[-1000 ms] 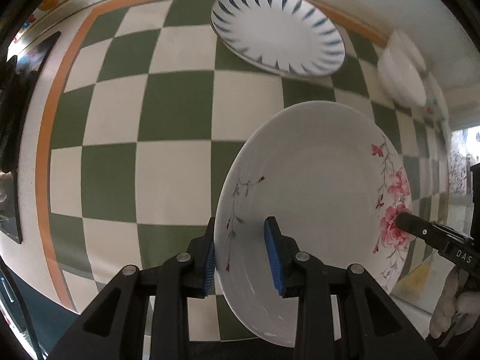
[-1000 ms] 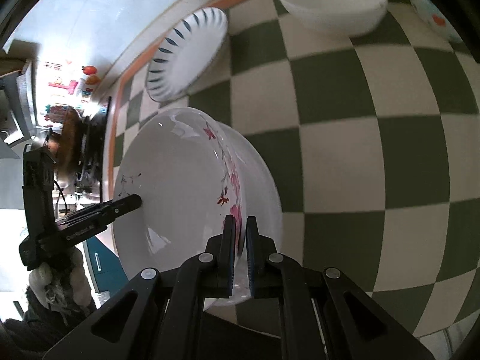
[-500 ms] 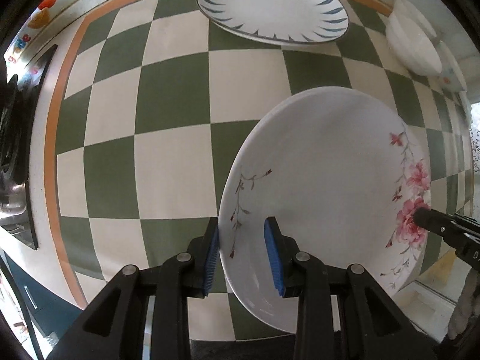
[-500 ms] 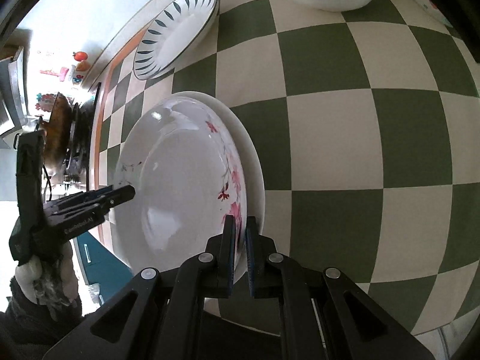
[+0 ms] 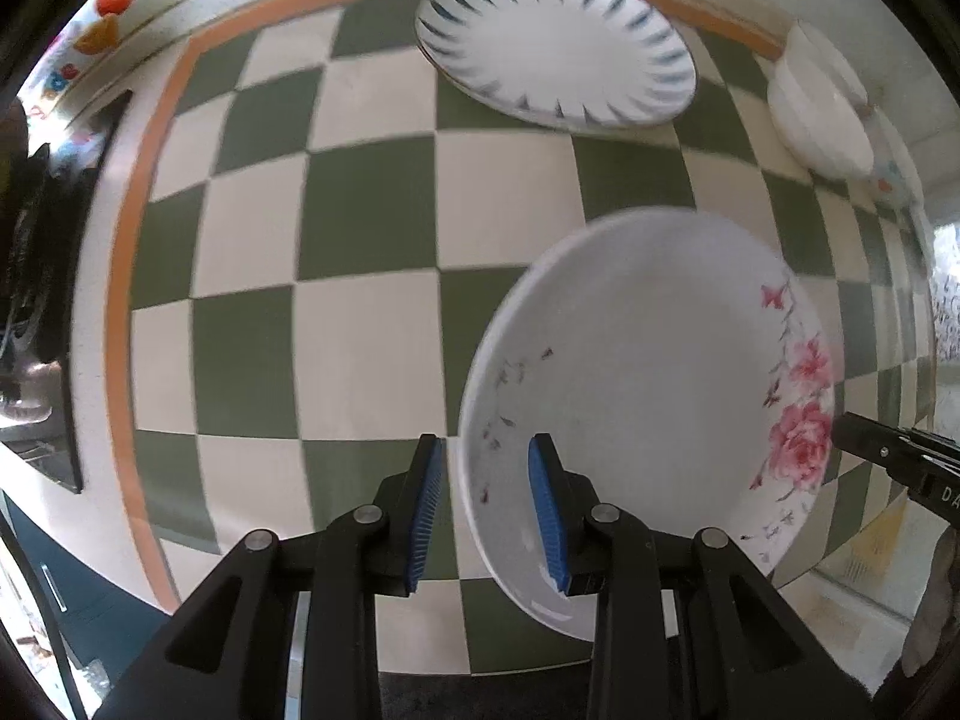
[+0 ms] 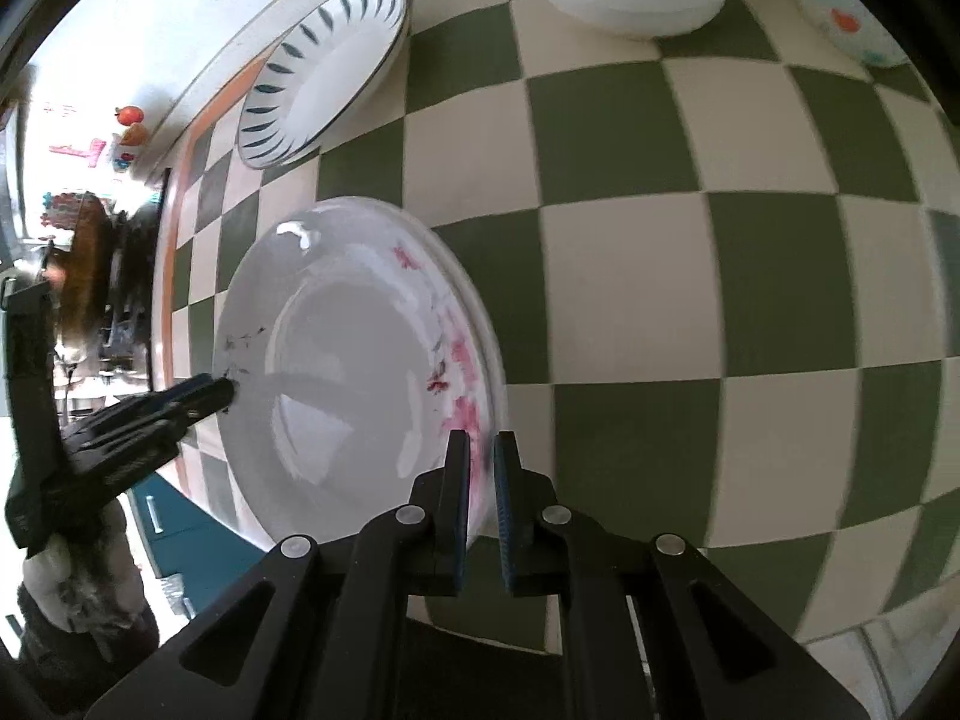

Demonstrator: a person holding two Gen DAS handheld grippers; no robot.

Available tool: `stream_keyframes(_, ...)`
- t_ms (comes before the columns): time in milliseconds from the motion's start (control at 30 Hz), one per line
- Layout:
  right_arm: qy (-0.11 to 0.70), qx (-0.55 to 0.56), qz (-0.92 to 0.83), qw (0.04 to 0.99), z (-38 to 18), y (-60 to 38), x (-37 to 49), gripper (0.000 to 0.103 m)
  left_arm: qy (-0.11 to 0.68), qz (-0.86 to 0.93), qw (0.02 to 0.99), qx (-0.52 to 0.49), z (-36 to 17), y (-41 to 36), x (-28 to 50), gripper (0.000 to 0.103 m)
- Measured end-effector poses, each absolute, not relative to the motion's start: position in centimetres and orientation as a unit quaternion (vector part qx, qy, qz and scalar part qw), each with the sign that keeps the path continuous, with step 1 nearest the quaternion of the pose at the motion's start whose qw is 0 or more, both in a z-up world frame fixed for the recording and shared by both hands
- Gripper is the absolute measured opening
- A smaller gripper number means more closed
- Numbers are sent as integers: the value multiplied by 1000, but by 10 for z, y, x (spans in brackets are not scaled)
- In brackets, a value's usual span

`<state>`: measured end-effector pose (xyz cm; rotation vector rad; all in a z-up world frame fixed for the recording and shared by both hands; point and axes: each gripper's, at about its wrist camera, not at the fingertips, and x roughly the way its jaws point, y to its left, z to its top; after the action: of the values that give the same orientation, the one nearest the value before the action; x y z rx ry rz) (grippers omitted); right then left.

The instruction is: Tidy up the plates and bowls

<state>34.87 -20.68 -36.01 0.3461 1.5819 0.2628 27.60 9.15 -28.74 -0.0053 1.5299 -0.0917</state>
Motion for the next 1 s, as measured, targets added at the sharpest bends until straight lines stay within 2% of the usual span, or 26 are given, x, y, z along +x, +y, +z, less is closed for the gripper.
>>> stream_keyframes(233,673,189,122,705,-313,-222,382,13,655,-31,752,-59,-233,115,308,31)
stream_keyframes(267,666,191,126,710,-306,-220,390,17,651,-30,756,-69,-230,120,318,33)
stream_keyframes(367,651,191,135,722,-291,-209,424,44,647,-24,756,-92,-228,132,353,36)
stream_keyframes(400,647,190,135,726,-288,-205,435,45,647,-21,756,-99,-231,134,364,36)
stream_keyframes(633,647,185,130,729,-309,-173,528,45,671,-8,726,-150,-278,151,442,36)
stream_keyframes(933,688,162,103,700,-374,-148,604,44,698,-22,702,-136,-328,145,487,36)
stream_keyframes(967,691,162,101,697,-379,-147,609,42,698,-24,703,-135,-330,144,489,36)
stream_keyframes(1000,693,161,100,695,-383,-147,612,36,698,-26,703,-134,-331,143,491,33)
